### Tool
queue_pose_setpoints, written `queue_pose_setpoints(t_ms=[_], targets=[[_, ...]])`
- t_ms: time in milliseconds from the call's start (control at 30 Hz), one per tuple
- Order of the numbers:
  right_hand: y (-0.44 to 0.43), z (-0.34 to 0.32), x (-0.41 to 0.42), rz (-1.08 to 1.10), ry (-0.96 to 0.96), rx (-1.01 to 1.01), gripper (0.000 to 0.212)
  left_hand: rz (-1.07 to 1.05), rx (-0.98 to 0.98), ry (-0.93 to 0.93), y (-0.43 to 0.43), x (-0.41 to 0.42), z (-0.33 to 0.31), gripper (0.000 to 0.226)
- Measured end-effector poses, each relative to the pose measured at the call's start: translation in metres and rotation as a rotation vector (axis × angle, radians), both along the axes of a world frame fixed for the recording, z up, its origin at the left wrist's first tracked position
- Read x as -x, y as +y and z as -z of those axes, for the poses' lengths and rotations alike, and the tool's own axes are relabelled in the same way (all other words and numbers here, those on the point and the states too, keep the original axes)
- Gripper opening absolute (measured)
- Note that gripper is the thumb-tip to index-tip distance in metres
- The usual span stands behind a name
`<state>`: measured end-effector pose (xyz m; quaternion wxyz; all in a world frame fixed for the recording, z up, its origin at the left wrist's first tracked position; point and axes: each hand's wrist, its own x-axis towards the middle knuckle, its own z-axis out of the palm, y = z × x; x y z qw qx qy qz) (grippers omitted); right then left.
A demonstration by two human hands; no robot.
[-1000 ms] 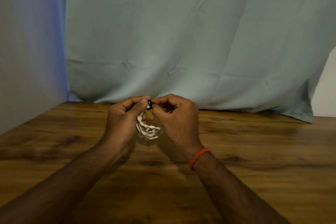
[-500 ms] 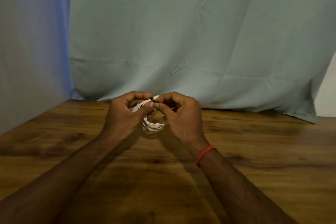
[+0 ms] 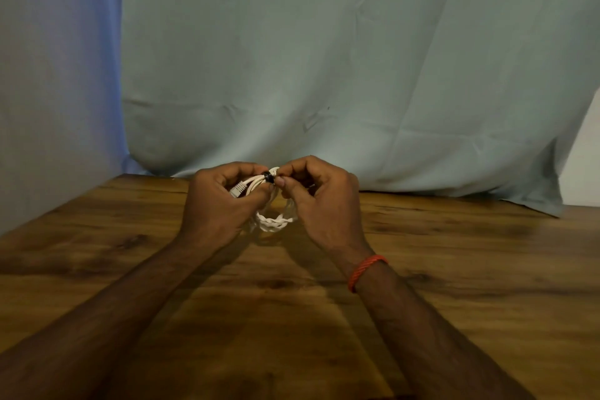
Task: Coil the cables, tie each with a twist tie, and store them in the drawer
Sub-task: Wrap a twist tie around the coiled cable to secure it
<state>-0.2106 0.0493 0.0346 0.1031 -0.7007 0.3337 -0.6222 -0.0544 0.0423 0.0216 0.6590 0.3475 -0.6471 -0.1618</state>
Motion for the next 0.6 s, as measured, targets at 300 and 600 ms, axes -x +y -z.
queue_pose_setpoints(t_ms=[300, 600], targets=[[-0.0021, 0.0034, -0.0034, 0.061, -0.098, 0.02, 0.01, 0.045, 0.069, 0.066, -0.0011, 0.0034, 0.0008, 0.027], [0.0004, 0.0037, 0.0005, 0.166, 0.076, 0.227, 0.011, 0.217, -0.044, 0.238, -0.0051, 0.0003, 0.0012, 0.026]])
